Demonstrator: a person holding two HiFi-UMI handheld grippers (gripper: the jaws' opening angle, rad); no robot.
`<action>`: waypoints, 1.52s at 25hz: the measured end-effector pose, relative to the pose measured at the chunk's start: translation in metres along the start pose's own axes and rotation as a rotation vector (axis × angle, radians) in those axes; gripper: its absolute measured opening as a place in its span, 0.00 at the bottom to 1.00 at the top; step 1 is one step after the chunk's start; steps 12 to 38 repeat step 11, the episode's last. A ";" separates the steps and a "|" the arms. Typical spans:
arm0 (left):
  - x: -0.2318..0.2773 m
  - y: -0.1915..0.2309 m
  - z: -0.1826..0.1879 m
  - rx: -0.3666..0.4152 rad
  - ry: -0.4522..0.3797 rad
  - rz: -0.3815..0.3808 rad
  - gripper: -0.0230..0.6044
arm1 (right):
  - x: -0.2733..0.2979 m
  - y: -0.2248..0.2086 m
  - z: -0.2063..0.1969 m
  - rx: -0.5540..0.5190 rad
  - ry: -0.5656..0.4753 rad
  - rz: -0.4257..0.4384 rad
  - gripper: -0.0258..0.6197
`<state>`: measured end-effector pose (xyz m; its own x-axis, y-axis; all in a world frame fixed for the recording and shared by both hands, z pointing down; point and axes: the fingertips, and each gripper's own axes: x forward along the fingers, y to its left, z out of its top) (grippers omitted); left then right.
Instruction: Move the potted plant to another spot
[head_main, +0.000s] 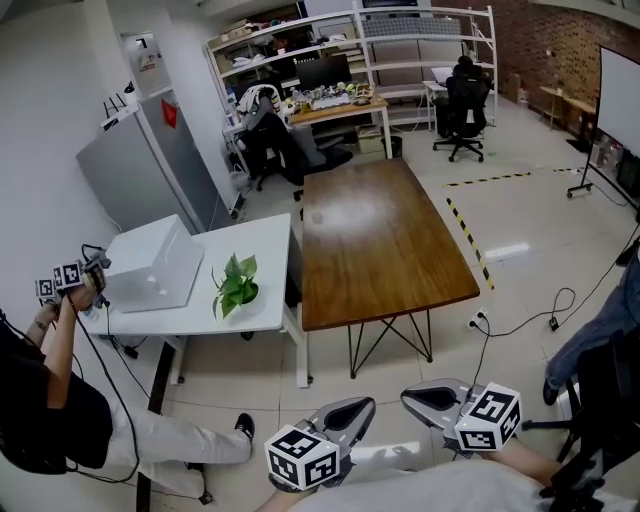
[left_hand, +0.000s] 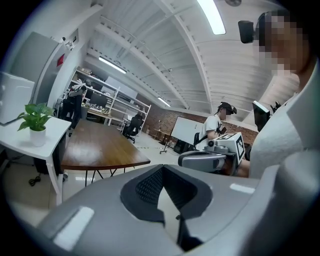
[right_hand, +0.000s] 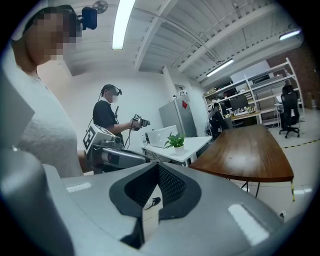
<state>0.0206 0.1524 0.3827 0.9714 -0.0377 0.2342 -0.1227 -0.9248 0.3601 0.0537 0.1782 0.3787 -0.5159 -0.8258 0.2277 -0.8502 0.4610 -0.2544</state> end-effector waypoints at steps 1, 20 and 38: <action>-0.003 0.000 0.001 0.001 -0.003 -0.002 0.03 | 0.001 0.002 0.001 -0.004 0.001 -0.001 0.05; -0.015 -0.006 0.003 0.006 -0.020 -0.008 0.03 | 0.005 0.014 0.000 -0.017 0.014 -0.010 0.05; -0.015 -0.006 0.003 0.006 -0.020 -0.008 0.03 | 0.005 0.014 0.000 -0.017 0.014 -0.010 0.05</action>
